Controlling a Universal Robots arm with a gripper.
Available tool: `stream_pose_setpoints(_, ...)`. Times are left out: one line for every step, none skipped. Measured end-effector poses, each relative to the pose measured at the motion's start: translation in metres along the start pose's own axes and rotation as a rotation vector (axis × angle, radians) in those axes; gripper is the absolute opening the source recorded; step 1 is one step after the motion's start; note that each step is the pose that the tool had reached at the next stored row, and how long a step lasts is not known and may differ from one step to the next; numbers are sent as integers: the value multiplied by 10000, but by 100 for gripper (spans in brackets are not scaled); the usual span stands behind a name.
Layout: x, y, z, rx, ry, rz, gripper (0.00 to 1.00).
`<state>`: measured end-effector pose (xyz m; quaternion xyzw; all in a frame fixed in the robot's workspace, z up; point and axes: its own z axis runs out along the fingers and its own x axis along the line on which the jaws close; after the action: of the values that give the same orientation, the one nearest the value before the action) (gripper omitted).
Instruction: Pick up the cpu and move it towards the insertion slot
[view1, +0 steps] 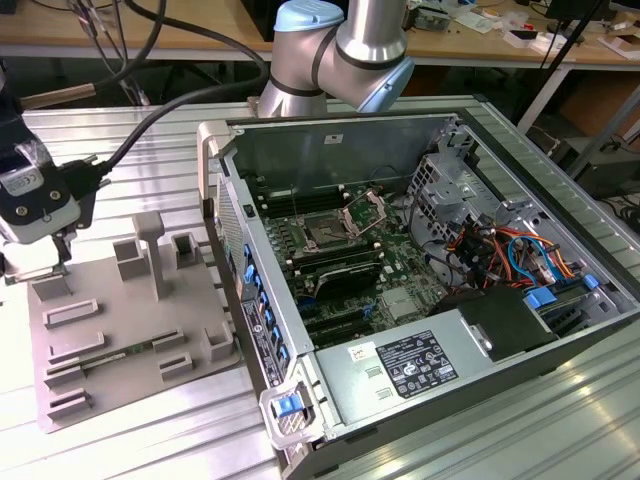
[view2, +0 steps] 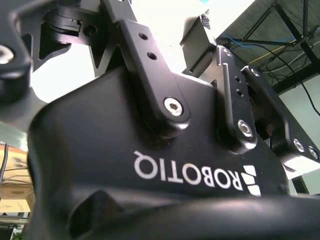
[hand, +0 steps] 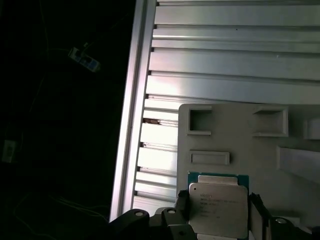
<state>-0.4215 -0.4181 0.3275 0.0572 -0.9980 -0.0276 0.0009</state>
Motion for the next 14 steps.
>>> stream_pose_setpoints(0, 0, -9, 0, 1, 0, 55)
stream_pose_setpoints(0, 1, -20, -1, -1, 0, 55)
stream_pose_setpoints(0, 2, -30, -1, 0, 0, 55)
stream_pose_setpoints(0, 2, -40, -1, -1, 0, 55)
stream_pose_setpoints(0, 3, -50, 0, 1, 0, 55)
stream_pose_setpoints(0, 3, -56, -1, 0, 0, 55)
stream_pose_setpoints(0, 4, -67, -1, 0, 0, 55)
stream_pose_setpoints(0, 4, -73, -1, -1, 0, 55)
stream_pose_setpoints(0, 5, -80, -1, -1, 0, 55)
stream_pose_setpoints(0, 5, -87, -1, -1, 0, 55)
stream_pose_setpoints(0, 5, -93, -2, -2, 0, 55)
stream_pose_setpoints(0, 6, -106, -2, 0, 0, 55)
stream_pose_setpoints(0, 6, -115, -2, -1, 0, 55)
stream_pose_setpoints(0, 7, -124, -2, 0, 0, 55)
